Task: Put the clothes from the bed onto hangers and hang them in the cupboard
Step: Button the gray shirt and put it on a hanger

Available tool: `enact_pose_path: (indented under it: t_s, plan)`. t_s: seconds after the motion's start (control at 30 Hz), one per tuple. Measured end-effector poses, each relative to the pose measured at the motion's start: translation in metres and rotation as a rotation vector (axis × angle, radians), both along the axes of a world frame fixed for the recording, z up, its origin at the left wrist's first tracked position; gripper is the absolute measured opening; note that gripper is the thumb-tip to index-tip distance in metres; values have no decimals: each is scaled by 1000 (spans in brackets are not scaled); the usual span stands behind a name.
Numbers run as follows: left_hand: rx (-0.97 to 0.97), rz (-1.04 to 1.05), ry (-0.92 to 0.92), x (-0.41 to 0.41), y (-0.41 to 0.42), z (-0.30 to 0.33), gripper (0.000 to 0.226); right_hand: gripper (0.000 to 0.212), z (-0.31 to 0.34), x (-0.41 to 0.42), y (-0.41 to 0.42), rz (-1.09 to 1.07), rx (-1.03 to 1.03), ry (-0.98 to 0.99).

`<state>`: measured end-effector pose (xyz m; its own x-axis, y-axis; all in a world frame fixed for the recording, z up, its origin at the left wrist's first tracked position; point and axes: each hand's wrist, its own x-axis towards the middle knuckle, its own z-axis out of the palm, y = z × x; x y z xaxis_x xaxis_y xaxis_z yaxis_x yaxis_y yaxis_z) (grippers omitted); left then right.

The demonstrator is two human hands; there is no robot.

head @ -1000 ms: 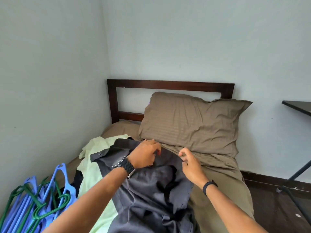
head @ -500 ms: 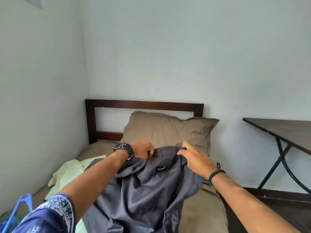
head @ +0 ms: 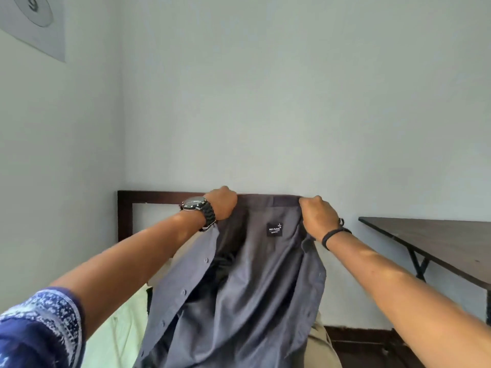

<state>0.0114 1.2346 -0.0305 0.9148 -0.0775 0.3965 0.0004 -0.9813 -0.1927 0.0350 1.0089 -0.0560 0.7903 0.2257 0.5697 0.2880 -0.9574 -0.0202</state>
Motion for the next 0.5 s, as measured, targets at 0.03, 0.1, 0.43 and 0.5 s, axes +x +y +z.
enact_pose_path:
  t_s: [0.03,0.1,0.43,0.5]
  plan:
    - [-25,44,-4,-5,-3,13,25,34,11,-2,-2,-34,-31,-20]
    - [-243,23,34,-10,-7,45,19,34,36,-4,-4,-81,-48,-45]
    - [-1240,-333,312,-46,-6,171,36,29,168,-27,-21,365,637,592]
    - [-1046,-362,215,-52,-3,186,32,29,186,-28,-28,458,606,605]
